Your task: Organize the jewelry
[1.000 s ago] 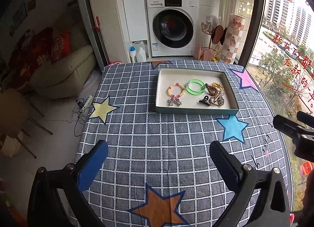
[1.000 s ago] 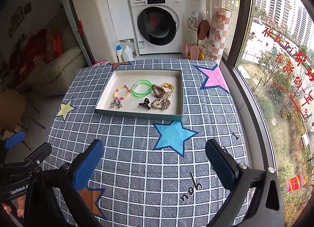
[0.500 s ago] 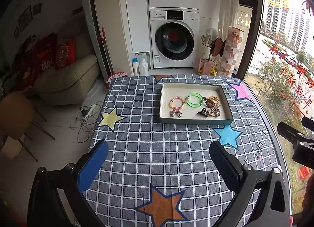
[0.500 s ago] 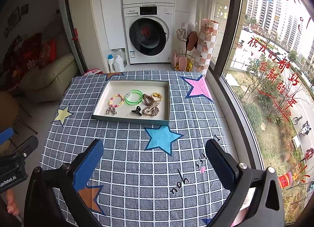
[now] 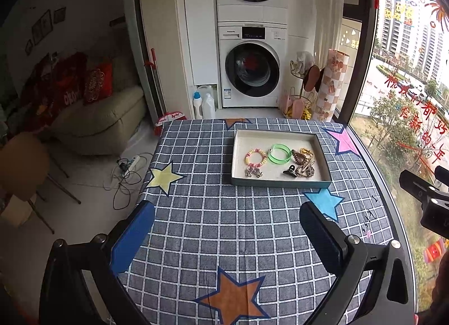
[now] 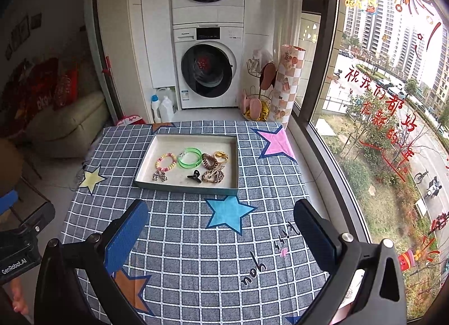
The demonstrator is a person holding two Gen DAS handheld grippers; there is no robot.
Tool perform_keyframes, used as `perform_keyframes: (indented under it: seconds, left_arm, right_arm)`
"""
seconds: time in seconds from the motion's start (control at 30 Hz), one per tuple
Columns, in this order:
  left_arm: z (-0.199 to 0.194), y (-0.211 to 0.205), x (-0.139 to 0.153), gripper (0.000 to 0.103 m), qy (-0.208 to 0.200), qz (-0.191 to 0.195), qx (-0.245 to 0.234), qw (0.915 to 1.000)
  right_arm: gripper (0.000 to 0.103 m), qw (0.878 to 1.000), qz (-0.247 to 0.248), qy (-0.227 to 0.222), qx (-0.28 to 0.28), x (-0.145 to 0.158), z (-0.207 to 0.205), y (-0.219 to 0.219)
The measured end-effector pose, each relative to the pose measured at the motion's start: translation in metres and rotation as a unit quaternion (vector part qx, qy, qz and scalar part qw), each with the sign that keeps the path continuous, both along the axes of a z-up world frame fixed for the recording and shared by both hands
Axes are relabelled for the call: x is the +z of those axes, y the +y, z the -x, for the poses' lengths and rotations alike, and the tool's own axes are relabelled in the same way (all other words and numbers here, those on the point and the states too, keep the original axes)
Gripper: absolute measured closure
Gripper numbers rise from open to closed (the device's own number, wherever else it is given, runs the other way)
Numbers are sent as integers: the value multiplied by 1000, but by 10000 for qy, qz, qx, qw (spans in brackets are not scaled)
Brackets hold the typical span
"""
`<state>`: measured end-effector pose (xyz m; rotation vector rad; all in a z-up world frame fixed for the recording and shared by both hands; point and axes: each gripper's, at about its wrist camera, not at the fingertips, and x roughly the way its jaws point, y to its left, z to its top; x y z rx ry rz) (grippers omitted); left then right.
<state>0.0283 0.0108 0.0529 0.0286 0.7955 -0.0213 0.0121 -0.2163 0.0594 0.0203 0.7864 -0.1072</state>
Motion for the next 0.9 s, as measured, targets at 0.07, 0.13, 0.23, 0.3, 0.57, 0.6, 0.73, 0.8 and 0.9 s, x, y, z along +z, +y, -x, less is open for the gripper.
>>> perform_keyframes:
  seconds: [0.07,0.13,0.23,0.3,0.57,0.6,0.73,0.8,0.9]
  left_arm:
    - [0,0,1,0,-15,17,7,10000]
    - [1,-1,1,0,-24,19,1,10000]
    - [0,-2,1,0,-13,-8,0,10000]
    - [1,-3,0,0,-11,-29,6,10000]
    - [1,-5,-1,0,27,-53,8,10000]
    - [1,-5,-1,0,27,-55,9,10000]
    - [0,-5,0,0,36,-56,-1,10000]
    - [0,-5,0,0,35,-53,-12,10000]
    - [0,-6,0,0,39,-51,-13,10000]
  right_arm:
    - [0,10000,5,-5,27,0,0,3]
    - [0,10000,8,-4,56,0,-1,5]
    - [0,10000,1,-8,85,0,0,8]
    - [0,9999,-1,-1,101,-1,0,8]
    - [0,9999,-40,2,109,0,1,7]
    - [0,9999,-45,6,110,0,1,7]
    - [0,9999,-58,15,117,0,0,6]
    - [0,9999,-63,27,118,-1,0,5]
    - [0,9999,-65,29,122,-1,-1,5]
